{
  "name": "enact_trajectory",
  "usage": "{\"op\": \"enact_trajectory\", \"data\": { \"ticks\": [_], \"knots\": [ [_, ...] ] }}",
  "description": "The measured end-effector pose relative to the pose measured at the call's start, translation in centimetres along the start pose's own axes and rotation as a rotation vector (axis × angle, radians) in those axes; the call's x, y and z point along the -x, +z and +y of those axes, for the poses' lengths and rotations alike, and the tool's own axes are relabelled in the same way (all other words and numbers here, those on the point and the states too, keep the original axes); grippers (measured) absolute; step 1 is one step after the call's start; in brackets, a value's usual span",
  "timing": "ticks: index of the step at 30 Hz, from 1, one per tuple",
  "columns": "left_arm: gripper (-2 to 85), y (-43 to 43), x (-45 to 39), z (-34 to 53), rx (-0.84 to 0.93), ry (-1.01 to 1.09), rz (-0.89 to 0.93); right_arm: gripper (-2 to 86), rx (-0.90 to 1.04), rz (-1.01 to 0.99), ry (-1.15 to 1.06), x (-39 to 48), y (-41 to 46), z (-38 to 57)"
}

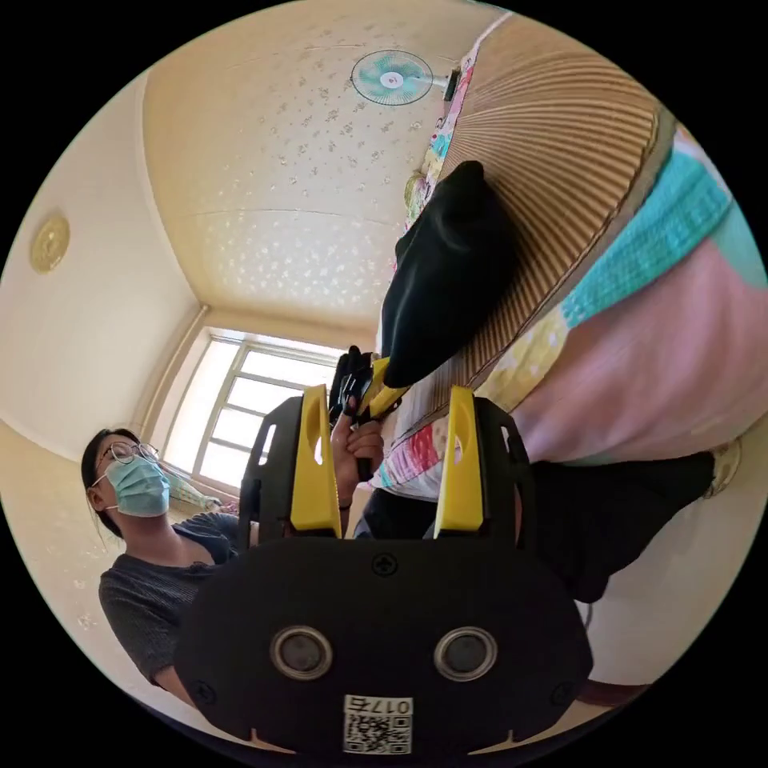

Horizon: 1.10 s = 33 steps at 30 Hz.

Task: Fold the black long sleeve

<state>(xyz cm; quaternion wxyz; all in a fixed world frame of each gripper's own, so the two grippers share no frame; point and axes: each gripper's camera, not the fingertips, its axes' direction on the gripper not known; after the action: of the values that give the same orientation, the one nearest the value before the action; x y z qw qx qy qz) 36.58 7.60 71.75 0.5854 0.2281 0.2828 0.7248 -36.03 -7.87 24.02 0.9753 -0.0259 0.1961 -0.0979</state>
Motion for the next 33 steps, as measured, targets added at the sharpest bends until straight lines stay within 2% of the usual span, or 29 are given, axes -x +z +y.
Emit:
{"op": "enact_trajectory", "data": {
  "ticks": [4,7,9,13,18,22,24,25,26,27,28,30,33],
  "knots": [
    [6.6,0.4,-3.3,5.6,0.096,0.104,0.007,20.9,0.037,-0.181,0.054,-2.8,3.4,0.5],
    [6.5,0.1,-5.1,10.5,0.140,0.148,-0.012,16.8,0.070,-0.222,0.046,-2.9,5.5,0.1],
    [5.6,-1.4,-5.6,12.5,0.077,0.169,-0.005,14.2,0.072,-0.178,-0.001,-1.9,4.9,-0.8],
    [4.4,-4.4,-6.0,13.8,0.066,0.277,0.133,9.6,-0.001,-0.112,-0.181,2.4,-0.7,-5.9],
    [8.5,-9.3,-4.7,15.6,0.025,0.297,-0.128,9.4,-0.067,0.086,-0.394,8.4,-9.8,-12.4],
    [9.1,-13.5,-0.2,18.0,-0.040,0.173,-0.124,10.3,-0.138,0.332,-0.419,8.1,-19.2,-14.7],
    [9.3,-15.0,1.9,19.4,-0.081,0.122,-0.115,11.2,-0.153,0.438,-0.305,5.2,-23.4,-14.5],
    [9.3,-15.7,3.2,20.4,-0.094,0.080,-0.126,11.8,-0.203,0.479,-0.139,2.0,-26.7,-13.6],
    [9.3,-16.0,3.8,20.8,-0.097,0.059,-0.129,12.1,-0.319,0.489,0.068,-1.5,-30.2,-11.4],
    [9.3,-16.6,4.9,21.7,-0.103,0.028,-0.125,12.2,-0.402,0.483,0.180,-3.2,-32.0,-9.6],
    [9.3,-17.1,5.7,22.6,-0.113,0.007,-0.115,11.7,-0.575,0.453,0.335,-5.7,-34.6,-5.1],
    [9.4,-17.6,6.5,23.6,-0.125,-0.011,-0.114,9.3,-0.708,0.377,0.314,-7.9,-36.0,0.6],
    [9.4,-18.0,6.8,24.5,-0.104,-0.009,-0.135,4.8,-0.703,0.279,0.241,-10.7,-34.5,7.2]
  ]
}}
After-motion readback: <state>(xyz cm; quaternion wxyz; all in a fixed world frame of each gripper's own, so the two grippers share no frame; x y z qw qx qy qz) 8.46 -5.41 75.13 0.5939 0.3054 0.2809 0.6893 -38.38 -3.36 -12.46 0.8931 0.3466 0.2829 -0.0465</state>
